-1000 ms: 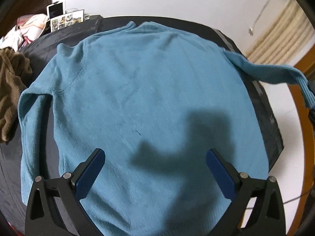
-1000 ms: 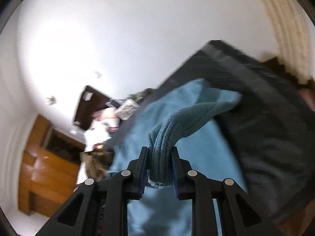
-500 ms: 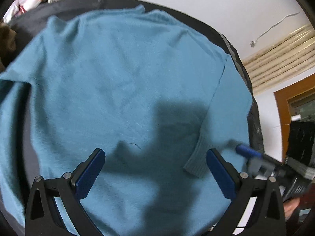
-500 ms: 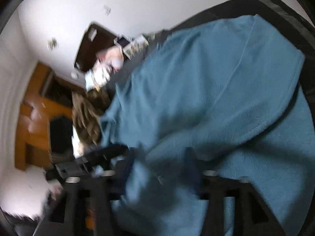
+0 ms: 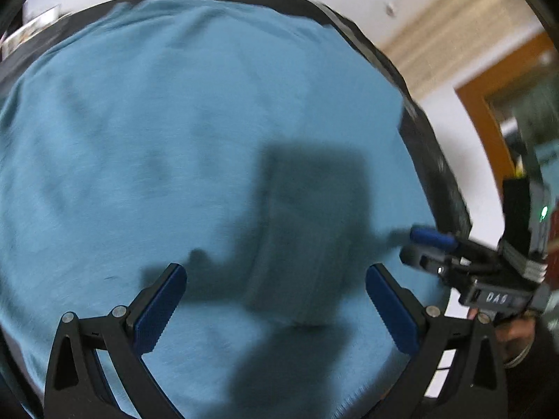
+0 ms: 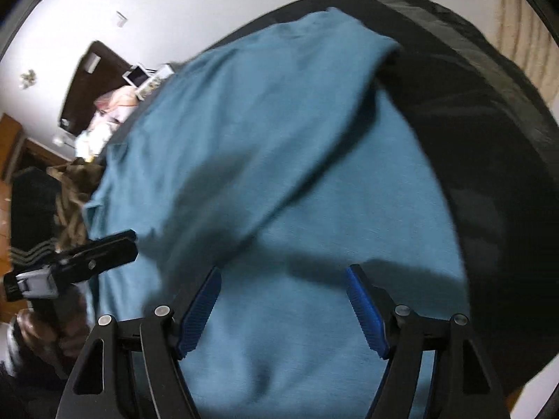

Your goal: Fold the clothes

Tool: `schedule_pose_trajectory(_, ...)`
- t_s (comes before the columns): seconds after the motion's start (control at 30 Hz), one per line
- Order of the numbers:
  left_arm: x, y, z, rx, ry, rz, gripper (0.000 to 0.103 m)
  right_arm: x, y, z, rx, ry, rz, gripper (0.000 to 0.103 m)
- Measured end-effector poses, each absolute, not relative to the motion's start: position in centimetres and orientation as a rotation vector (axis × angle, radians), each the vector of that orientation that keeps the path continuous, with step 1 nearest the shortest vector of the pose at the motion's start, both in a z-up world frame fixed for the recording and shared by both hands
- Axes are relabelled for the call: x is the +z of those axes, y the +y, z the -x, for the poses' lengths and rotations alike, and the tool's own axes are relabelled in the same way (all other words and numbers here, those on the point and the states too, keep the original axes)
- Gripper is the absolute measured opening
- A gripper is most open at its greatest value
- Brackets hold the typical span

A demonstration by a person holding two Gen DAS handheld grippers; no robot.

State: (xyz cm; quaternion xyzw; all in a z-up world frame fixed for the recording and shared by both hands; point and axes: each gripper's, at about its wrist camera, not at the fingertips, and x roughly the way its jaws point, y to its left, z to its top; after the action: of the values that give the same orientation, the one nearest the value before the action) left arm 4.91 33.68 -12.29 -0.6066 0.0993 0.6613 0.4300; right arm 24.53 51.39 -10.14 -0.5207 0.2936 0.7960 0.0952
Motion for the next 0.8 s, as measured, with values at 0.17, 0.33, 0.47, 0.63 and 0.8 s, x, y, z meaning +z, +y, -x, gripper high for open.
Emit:
schedule_pose_trajectory(0.17, -12.3, 35.7, -6.4, 1.655, 0.375, 1.444, 0.089, -10.4, 51.6, -24.9, 2.349, 0.854, 1.507, 0.075)
schedule_pose_trajectory(0.33, -12.1, 35.2, -4.9, 1.651, 0.323, 1.485, 0.024, -10.6, 51.9, -25.2, 2.343, 0.85, 1.493, 0.075)
schedule_pose_trajectory(0.47, -11.6, 34.2, -3.6, 1.644, 0.252, 1.508, 0.012, -10.5, 52.1, -25.0, 2.339, 0.847, 1.49, 0.075)
schedule_pose_trajectory(0.63, -9.1, 33.3, -2.3, 1.644, 0.181, 1.443, 0.007, -9.9, 52.2, -24.1, 2.35, 0.787, 1.484, 0.075)
schedule_pose_trajectory(0.8, -9.4, 32.0, -1.8, 1.601, 0.206, 1.468, 0.018, -9.3, 52.4, -23.3, 2.36, 0.769, 1.473, 0.075)
